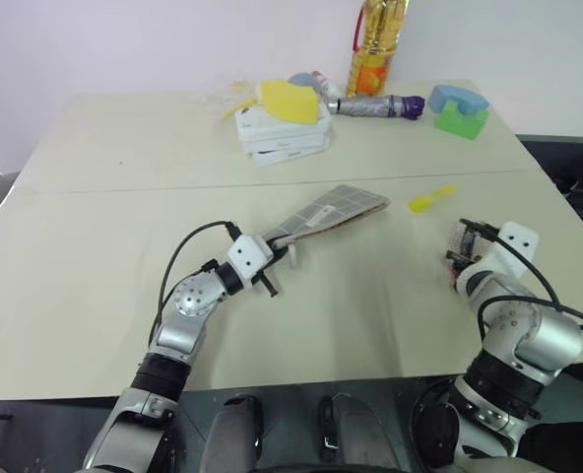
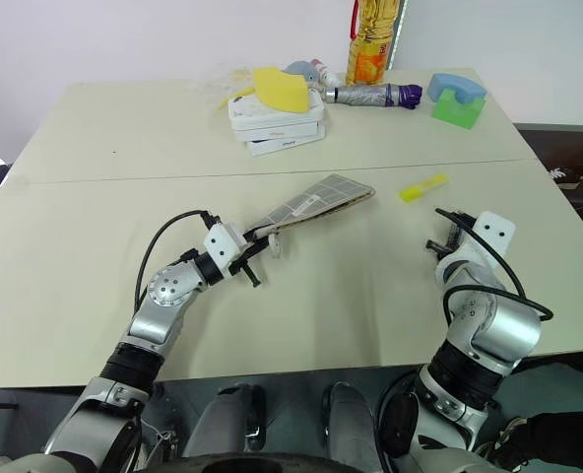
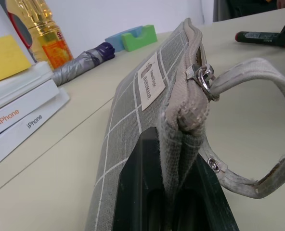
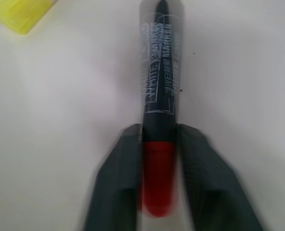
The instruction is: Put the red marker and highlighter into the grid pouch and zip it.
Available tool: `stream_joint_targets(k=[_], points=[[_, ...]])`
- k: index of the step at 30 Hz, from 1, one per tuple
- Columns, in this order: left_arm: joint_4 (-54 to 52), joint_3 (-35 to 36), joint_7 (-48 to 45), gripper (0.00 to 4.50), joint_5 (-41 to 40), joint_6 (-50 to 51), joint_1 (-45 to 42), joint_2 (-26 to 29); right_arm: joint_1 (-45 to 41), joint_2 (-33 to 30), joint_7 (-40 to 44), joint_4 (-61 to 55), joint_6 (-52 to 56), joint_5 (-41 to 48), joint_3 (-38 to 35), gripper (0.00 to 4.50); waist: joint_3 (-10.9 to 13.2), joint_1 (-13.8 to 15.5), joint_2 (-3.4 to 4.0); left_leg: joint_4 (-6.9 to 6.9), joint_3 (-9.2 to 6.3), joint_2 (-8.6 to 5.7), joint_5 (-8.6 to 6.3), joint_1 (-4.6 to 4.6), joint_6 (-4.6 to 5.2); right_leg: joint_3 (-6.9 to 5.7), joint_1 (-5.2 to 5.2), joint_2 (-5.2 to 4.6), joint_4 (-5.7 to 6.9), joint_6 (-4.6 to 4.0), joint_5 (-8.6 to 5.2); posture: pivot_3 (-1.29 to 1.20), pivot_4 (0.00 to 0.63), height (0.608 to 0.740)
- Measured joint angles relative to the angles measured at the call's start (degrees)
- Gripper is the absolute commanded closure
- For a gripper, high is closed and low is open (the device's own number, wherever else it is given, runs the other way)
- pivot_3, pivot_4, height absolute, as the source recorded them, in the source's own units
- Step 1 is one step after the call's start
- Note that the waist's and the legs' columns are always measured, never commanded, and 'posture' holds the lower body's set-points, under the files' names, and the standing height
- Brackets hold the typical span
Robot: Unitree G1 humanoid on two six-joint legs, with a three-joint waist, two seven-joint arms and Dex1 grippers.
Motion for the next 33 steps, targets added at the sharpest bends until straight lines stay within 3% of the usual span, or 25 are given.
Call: stream_joint_targets(k=[3, 8, 16, 33], points=[[-0.17, 0.10, 0.01, 4.50, -0.07, 0.10, 0.07, 0.07, 3.34, -4.24, 2.33, 0.02, -2.37, -0.18, 5.32, 4.19, 0.00, -0.02, 0.00, -0.01, 0.01, -0.01, 0.00, -0.01, 0.00, 0.02, 0.00, -0.01, -0.02, 0.00, 0.00, 0.00, 0.150, 0.740], [0.41, 1.54, 0.01, 4.50, -0.97, 0.37, -0.45, 1.14, 11.05, -23.86, 11.25, -1.31, -17.13, -5.40, 24.56, 4.19, 0.03, -0.31, 0.03, 0.00, 0.02, -0.05, 0.00, -0.04, 0.00, 0.08, -0.07, 0.01, -0.05, 0.02, -0.02, 0.00, 0.150, 0.740], [3.05, 3.05, -0.35, 4.50, -1.45, -0.40, -2.35, 2.59, 13.29, -34.24, 24.26, -4.04, -36.19, -6.62, 33.17, 4.19, 0.08, -0.87, -0.08, 0.01, 0.02, -0.03, 0.00, -0.04, 0.00, 0.07, -0.05, 0.03, -0.07, 0.04, -0.02, 0.00, 0.150, 0.740], [3.22, 2.96, -0.97, 4.50, -1.46, -0.87, -2.34, 1.75, 14.13, -35.13, 28.45, -4.01, -39.06, -10.66, 38.70, 4.19, 0.10, -0.56, -0.11, 0.04, 0.04, -0.03, 0.00, -0.05, 0.00, 0.06, -0.05, 0.02, -0.06, 0.03, -0.01, 0.00, 0.150, 0.740]])
